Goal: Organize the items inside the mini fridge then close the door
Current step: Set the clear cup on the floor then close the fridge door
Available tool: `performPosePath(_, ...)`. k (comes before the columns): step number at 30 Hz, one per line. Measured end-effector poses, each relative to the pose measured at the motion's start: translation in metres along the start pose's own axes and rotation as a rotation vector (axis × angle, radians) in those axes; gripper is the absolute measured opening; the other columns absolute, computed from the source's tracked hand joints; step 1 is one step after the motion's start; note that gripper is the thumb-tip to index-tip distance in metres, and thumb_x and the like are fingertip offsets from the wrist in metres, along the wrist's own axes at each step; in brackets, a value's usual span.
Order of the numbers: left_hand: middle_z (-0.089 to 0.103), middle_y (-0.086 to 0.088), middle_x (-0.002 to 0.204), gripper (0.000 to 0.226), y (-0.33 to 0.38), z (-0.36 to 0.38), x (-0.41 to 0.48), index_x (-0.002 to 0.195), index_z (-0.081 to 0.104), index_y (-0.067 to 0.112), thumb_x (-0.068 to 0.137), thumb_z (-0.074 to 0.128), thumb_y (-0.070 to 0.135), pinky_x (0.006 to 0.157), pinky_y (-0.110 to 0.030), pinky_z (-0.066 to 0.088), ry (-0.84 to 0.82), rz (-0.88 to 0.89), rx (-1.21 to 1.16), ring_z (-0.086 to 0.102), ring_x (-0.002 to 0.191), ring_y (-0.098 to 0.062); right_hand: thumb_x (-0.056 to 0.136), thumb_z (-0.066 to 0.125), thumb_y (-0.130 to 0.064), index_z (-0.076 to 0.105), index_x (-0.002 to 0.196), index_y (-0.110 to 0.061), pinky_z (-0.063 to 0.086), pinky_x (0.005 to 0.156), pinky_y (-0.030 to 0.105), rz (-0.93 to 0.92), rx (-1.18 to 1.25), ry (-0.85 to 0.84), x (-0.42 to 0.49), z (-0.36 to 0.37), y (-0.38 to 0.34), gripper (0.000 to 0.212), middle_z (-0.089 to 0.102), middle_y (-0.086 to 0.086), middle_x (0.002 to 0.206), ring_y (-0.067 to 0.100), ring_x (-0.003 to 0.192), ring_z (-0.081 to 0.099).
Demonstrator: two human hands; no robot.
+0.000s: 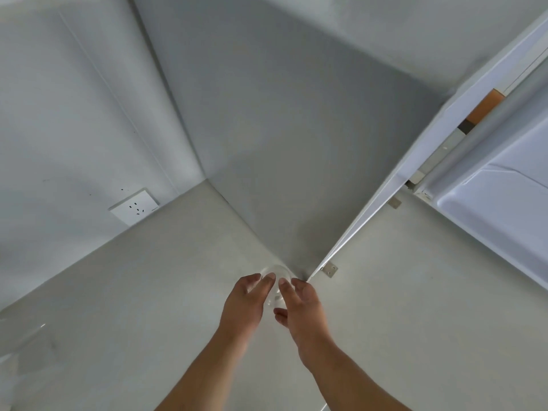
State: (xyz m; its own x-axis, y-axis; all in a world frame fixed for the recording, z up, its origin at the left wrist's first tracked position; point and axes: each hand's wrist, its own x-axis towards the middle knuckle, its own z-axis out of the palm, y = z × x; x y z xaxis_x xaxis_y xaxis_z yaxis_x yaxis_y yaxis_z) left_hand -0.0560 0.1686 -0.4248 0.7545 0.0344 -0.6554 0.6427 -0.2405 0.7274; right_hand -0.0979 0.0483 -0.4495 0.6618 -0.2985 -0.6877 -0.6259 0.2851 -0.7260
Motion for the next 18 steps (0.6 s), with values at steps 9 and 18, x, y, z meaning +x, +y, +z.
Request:
performPosePath(9, 0.071, -0.002, 0.130, 0.086, -0.006, -0.003, 0.005, 0.133, 0.065, 0.027, 0.066, 0.061, 0.081, 0.108, -0.047, 0.051, 0.006, 0.010, 0.068, 0.067, 0.120, -0.023, 0.084, 0.073, -0.065, 0.057, 0.142, -0.031, 0.063, 0.079, 0.028, -0.030, -0.101, 0.009, 0.001, -0.002, -0.002, 0.069, 0.063, -0.022, 0.114, 0.006, 0.079, 0.078)
performPosePath(18, 0.070, 0.013, 0.087, 0.059, 0.001, 0.012, -0.034, 0.092, 0.061, 0.032, 0.070, 0.047, 0.084, 0.073, -0.034, 0.049, 0.251, 0.171, 0.365, 0.064, 0.081, -0.002, 0.070, 0.058, -0.079, 0.066, 0.124, -0.034, 0.060, 0.094, 0.043, -0.184, -0.384, 0.042, -0.023, -0.052, -0.023, 0.071, 0.067, -0.018, 0.120, 0.012, 0.105, 0.071)
